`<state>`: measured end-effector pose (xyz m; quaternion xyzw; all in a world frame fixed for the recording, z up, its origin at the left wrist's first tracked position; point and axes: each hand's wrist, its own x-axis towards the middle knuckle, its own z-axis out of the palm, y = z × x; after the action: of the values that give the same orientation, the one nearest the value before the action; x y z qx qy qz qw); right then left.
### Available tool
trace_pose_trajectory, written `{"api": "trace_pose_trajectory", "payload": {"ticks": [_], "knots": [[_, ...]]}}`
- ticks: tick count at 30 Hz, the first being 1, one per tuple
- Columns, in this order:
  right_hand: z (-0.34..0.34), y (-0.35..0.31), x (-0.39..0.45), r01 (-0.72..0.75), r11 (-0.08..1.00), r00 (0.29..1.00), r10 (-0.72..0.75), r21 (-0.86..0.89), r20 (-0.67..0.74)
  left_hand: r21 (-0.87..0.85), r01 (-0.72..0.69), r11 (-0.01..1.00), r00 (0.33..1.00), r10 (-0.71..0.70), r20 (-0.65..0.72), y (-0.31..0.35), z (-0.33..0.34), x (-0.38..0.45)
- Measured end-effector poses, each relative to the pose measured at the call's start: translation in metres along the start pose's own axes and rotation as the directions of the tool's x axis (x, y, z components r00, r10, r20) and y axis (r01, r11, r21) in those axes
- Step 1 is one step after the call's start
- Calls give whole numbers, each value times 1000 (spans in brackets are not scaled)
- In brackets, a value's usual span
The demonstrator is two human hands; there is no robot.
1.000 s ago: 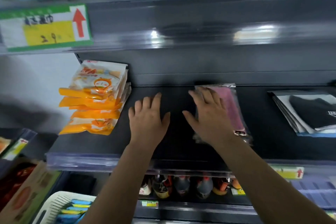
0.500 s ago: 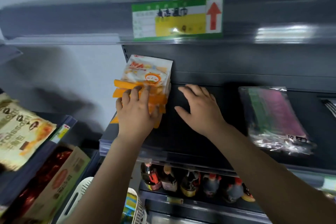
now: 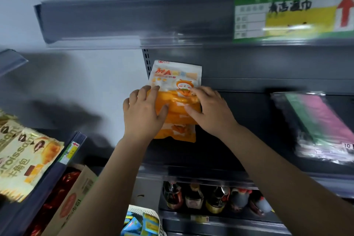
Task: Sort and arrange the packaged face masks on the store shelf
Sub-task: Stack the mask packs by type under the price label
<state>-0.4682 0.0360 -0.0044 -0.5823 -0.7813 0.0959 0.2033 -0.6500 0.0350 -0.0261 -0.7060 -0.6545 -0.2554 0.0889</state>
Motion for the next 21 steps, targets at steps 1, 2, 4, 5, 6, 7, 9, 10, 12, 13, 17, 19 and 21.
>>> {"api": "trace_pose_trajectory", "payload": {"ticks": [1, 2, 4, 5, 6, 7, 9, 10, 12, 13, 17, 19, 21], "knots": [[1, 0, 4, -27, 999, 1000, 27, 37, 3, -26, 10, 1000, 1000, -10, -1, -6, 0, 4], [2, 1, 8, -59, 995, 998, 59, 79, 5, -52, 23, 998, 1000, -23, 0, -12, -1, 8], [2, 5, 18, -126, 976, 992, 129, 177, -1, -125, 74, 989, 997, -70, 32, -23, -3, 17], [1, 7, 22, -154, 961, 987, 159, 229, -4, -173, 111, 979, 993, -103, 53, -29, -5, 22], [-1, 9, 27, -181, 944, 982, 188, 277, 3, -220, 144, 965, 989, -132, 69, -35, -4, 26], [-1, 12, 32, -209, 924, 977, 214, 319, 18, -262, 167, 950, 985, -151, 82, -40, -3, 31], [-1, 17, 41, -284, 887, 958, 275, 365, 76, -370, 215, 904, 976, -182, 124, -48, 0, 39], [-1, 18, 45, -322, 866, 947, 302, 383, 111, -443, 259, 858, 965, -206, 165, -50, 2, 45], [2, 20, 52, -384, 796, 923, 339, 469, 181, -541, 387, 747, 917, -253, 308, -53, 6, 56], [3, 20, 55, -410, 742, 912, 351, 530, 213, -562, 457, 689, 880, -262, 395, -54, 7, 61], [10, 20, 65, -579, 502, 813, 413, 643, 410, -528, 669, 523, 701, -206, 683, -62, 11, 75], [15, 24, 69, -655, 397, 753, 410, 643, 514, -496, 726, 477, 624, -153, 766, -62, 12, 79], [16, 23, 70, -686, 328, 725, 386, 649, 570, -465, 782, 415, 551, -111, 827, -59, 14, 82]]}}
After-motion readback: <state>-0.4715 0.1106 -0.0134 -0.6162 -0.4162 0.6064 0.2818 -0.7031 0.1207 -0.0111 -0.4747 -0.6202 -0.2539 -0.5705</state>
